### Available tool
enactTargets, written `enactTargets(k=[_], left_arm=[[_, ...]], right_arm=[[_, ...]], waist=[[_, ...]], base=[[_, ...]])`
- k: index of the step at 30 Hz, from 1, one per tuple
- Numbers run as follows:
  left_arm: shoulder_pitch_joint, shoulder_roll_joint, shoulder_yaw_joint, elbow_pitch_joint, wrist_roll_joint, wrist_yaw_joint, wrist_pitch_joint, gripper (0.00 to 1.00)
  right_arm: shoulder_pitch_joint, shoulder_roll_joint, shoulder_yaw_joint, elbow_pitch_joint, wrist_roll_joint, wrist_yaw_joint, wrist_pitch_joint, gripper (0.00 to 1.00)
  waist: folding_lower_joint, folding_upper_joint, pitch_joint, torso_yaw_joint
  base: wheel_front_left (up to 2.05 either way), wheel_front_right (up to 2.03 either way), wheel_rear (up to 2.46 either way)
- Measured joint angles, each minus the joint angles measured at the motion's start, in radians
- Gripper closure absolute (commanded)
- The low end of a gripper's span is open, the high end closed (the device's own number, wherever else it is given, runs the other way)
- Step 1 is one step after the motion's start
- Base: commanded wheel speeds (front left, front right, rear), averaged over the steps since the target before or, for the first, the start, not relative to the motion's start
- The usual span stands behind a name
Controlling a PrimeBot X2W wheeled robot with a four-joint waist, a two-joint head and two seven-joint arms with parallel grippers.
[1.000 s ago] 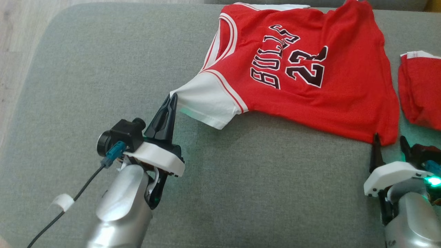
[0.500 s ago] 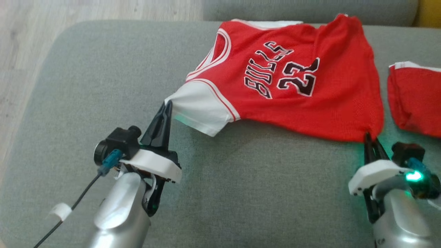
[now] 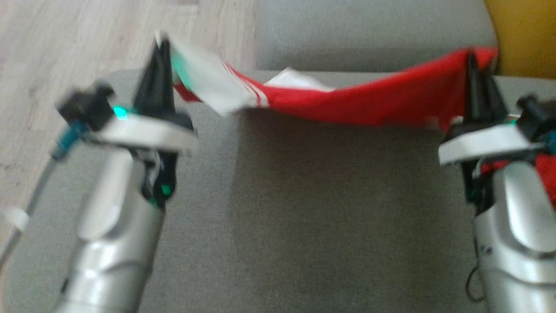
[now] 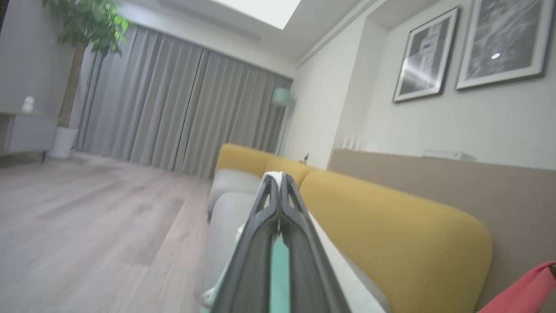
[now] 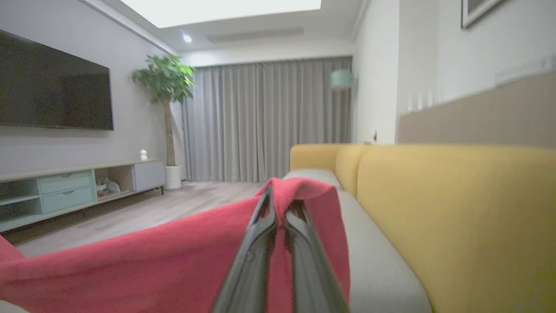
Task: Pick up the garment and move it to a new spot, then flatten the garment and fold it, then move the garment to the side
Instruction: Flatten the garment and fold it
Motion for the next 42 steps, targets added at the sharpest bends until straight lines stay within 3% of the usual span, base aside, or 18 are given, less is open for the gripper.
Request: enactTargets(k=[3,5,10,14,20,23,26,29,33,37,42], left_arm=[[-0.071,0.010,0.025,-0.130,-0.014,0.027,0.040,1.00],[-0.079,0.041,0.030,-0.207,0.030,0.070,0.040,1.00],[-0.066,0.054,0.064,-0.405,0.010,0.133,0.102,1.00],[-0.035,0.066,0.059,-0.490,-0.017,0.141,0.209,1.00],[-0.112,0.122,0.071,-0.405,-0.038,0.124,0.286,1.00],[-0.269,0.162,0.090,-0.280,-0.026,0.099,0.290,1.00],[-0.460,0.201,0.100,-0.118,0.017,0.080,0.251,1.00],[-0.636,0.215,0.103,0.025,0.059,0.078,0.190,1.00],[-0.853,0.211,0.105,0.179,0.097,0.078,0.094,1.00],[-0.956,0.187,0.107,0.311,0.098,0.064,-0.003,1.00],[-0.899,0.160,0.075,0.450,0.098,0.023,-0.049,1.00]], right_arm=[[-0.017,-0.052,0.030,-0.164,0.024,0.000,0.049,1.00],[-0.014,-0.075,0.025,-0.249,0.049,0.000,0.083,1.00],[0.047,-0.070,-0.012,-0.458,0.119,0.000,0.179,1.00],[0.132,-0.071,-0.006,-0.556,0.119,0.000,0.252,1.00],[0.034,-0.092,0.033,-0.555,0.111,0.000,0.331,1.00],[-0.160,-0.112,0.077,-0.464,0.111,0.000,0.346,1.00],[-0.391,-0.127,0.122,-0.292,0.101,0.000,0.329,1.00],[-0.591,-0.118,0.142,-0.101,0.076,0.000,0.258,1.00],[-0.811,-0.069,0.082,0.127,0.013,0.000,0.125,1.00],[-0.905,-0.048,0.047,0.311,-0.048,0.000,0.030,1.00],[-0.868,-0.040,0.076,0.498,-0.104,0.000,-0.003,1.00]], waist=[[0.0000,0.0000,-0.026,0.003],[0.0000,0.0000,-0.031,0.006],[0.0000,0.0000,-0.026,0.011],[0.0000,0.0000,0.008,0.014],[0.0001,0.0000,0.098,0.012],[0.0004,0.0000,0.179,0.005],[0.0006,0.0000,0.266,-0.006],[0.0007,-0.0001,0.346,-0.021],[0.0007,-0.0001,0.434,-0.042],[0.0006,-0.0001,0.484,-0.054],[-0.0003,0.0000,0.478,-0.044]], base=[[0.00,0.00,0.00],[0.00,0.00,0.00],[0.00,0.00,0.00],[0.00,0.00,0.00],[0.00,0.00,0.00],[0.00,0.00,0.00],[0.00,0.00,0.00],[0.00,0.00,0.00],[0.00,0.00,0.00],[0.00,0.00,0.00],[0.00,0.00,0.00]])
